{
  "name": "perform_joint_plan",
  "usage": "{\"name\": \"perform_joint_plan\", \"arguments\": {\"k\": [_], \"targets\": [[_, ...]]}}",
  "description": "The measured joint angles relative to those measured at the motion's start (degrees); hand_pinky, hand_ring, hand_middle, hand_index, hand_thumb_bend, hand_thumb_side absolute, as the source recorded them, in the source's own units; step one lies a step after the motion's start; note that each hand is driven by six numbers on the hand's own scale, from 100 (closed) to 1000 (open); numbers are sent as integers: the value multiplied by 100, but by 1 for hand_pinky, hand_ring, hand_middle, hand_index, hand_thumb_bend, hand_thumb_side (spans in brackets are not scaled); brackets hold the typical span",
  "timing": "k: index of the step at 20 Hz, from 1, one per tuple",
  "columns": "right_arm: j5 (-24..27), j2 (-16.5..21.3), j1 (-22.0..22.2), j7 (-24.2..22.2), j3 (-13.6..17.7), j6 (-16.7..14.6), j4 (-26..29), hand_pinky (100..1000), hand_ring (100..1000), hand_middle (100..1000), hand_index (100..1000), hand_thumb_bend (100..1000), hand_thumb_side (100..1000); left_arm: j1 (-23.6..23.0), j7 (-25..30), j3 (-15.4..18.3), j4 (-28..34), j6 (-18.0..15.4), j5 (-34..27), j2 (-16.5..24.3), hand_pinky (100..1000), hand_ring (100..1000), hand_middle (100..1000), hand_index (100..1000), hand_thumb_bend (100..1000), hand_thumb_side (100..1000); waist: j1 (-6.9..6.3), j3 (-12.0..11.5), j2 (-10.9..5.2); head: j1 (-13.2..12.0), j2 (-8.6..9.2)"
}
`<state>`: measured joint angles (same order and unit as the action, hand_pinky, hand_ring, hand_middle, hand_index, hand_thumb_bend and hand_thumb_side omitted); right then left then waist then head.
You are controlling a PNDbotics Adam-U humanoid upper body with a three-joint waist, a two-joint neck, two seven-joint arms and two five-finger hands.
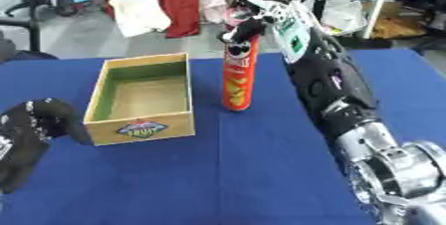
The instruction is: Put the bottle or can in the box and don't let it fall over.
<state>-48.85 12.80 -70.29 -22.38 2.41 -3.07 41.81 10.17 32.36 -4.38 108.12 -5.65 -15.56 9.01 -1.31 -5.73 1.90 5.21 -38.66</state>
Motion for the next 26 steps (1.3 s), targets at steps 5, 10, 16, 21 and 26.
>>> {"name": "perform_joint_plan", "arguments": {"k": [5, 10, 16, 21, 26], "targets": [[235, -74, -176, -85, -173, -273, 370, 184, 317, 444, 648, 100, 259, -4, 0, 0, 0, 0, -9, 0, 541, 518, 615, 703, 100, 651, 4, -1, -27, 18, 0], [536, -279, -338, -233, -363, -498, 714, 186, 319, 444, 645, 100, 274, -6, 3, -1, 0, 3, -51, 0, 541, 518, 616, 703, 100, 650, 4, -33, -68, 70, 0], [839, -773, -435, -493, -611, -673, 1008, 204, 334, 455, 656, 100, 292, -2, 45, -37, -1, 26, -105, -2, 542, 519, 616, 703, 100, 640, -12, -160, -95, 184, 0], [852, -1177, -374, -604, -706, -700, 1022, 205, 336, 462, 666, 109, 287, 75, 74, -70, -1, 47, -176, -70, 543, 519, 616, 704, 100, 629, -49, -313, -108, 299, 6], [649, -1419, -273, -547, -738, -694, 937, 634, 670, 738, 923, 405, 453, 153, 109, -90, 0, 58, -216, -102, 543, 519, 617, 704, 100, 624, -40, -455, -108, 393, 6]]}}
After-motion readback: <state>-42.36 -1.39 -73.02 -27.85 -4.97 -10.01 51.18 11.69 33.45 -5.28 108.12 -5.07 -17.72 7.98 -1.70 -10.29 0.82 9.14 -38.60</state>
